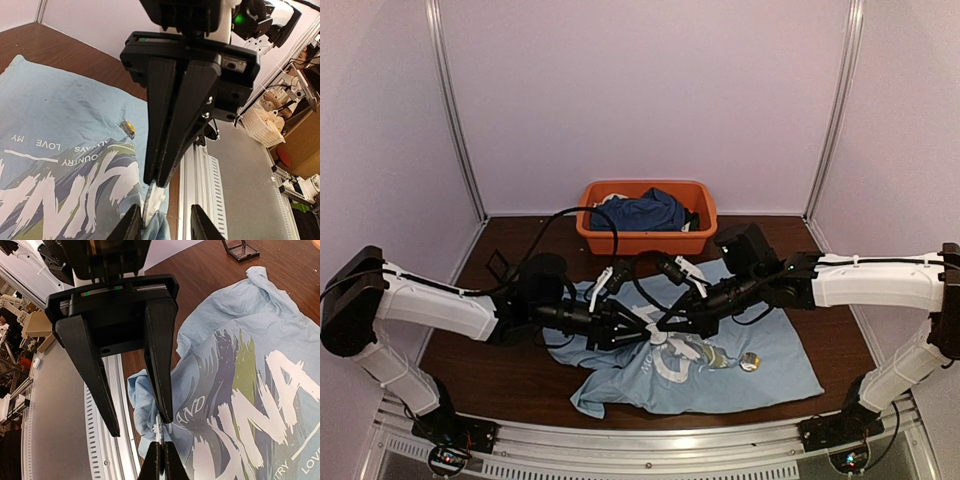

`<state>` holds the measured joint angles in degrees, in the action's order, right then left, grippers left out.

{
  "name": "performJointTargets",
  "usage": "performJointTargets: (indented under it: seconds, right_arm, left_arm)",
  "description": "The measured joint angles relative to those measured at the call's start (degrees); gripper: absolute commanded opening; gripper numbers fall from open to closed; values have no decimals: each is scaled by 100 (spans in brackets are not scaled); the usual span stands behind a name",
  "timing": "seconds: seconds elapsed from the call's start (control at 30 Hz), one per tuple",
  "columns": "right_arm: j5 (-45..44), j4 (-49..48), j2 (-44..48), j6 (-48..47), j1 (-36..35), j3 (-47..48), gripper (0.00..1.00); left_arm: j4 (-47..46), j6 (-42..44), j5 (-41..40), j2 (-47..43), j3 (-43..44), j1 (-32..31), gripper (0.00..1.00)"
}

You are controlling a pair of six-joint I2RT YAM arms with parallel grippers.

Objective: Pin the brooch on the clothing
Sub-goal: Pin the brooch onto the flattened clothing.

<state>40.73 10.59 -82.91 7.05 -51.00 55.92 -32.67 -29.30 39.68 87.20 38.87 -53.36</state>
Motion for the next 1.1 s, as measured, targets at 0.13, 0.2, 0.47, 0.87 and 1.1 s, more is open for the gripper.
performJointTargets:
  seconds: [0.13,0.2,0.47,0.87,1.1]
  right_arm:
    - [90,35,0,20,0,0,0]
    - [149,57,0,20,2,0,0]
    - [409,85,-15,39,2,0,0]
    - [595,188,-37,66,11,79,0]
    - [678,208,-37,63,48,114,0]
  left_arm:
    - [544,549,-50,-74,133,-2,36]
    - [872,874,-118,-195,179,-2,37]
    - [1862,2090,-201,-511,610,-2,38]
    - [2848,3091,140,-136,1263,-144,51]
    - [3268,3388,278,-94,1445,-188,48]
